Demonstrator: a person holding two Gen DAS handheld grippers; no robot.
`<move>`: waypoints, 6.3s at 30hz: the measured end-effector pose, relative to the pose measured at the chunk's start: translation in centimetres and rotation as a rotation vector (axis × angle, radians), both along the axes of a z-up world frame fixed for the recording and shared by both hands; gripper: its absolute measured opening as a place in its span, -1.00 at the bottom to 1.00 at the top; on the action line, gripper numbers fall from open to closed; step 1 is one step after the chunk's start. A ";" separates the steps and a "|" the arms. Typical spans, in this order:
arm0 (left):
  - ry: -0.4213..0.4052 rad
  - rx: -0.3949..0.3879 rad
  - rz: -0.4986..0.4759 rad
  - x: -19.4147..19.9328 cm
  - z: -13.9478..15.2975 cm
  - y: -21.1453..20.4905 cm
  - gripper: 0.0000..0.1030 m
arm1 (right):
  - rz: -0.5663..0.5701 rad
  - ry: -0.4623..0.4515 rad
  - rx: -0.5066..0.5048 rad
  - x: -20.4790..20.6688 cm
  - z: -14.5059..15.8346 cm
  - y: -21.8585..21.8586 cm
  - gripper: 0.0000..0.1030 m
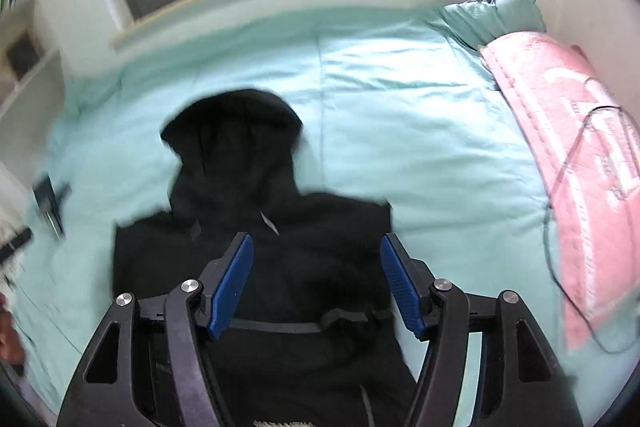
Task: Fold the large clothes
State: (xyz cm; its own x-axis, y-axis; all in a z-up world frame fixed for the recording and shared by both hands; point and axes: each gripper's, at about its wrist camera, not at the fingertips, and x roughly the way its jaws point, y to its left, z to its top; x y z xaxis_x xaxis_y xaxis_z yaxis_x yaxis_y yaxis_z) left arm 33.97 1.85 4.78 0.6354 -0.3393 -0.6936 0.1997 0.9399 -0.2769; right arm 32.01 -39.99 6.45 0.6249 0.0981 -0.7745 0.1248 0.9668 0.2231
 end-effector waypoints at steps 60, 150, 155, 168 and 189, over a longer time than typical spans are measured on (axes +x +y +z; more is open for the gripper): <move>0.206 -0.158 -0.174 30.2 -15.9 -10.3 -0.13 | 0.380 0.088 -0.023 26.4 -14.0 6.2 0.17; 0.126 -0.263 -0.641 27.4 -7.8 -10.3 -0.56 | 0.735 -0.042 0.030 26.0 -4.4 5.7 -0.65; 0.034 -0.194 -0.692 18.2 -3.2 -10.7 -0.56 | 0.691 -0.115 -0.095 15.0 0.1 6.4 -0.65; 0.169 -0.064 -0.514 1.2 -12.0 -8.5 -0.53 | 0.597 0.060 -0.233 -2.4 -9.1 9.5 -0.64; 0.157 -0.302 -0.373 -0.3 -8.6 -4.4 -0.09 | 0.538 0.038 0.045 -1.0 -4.5 11.7 0.15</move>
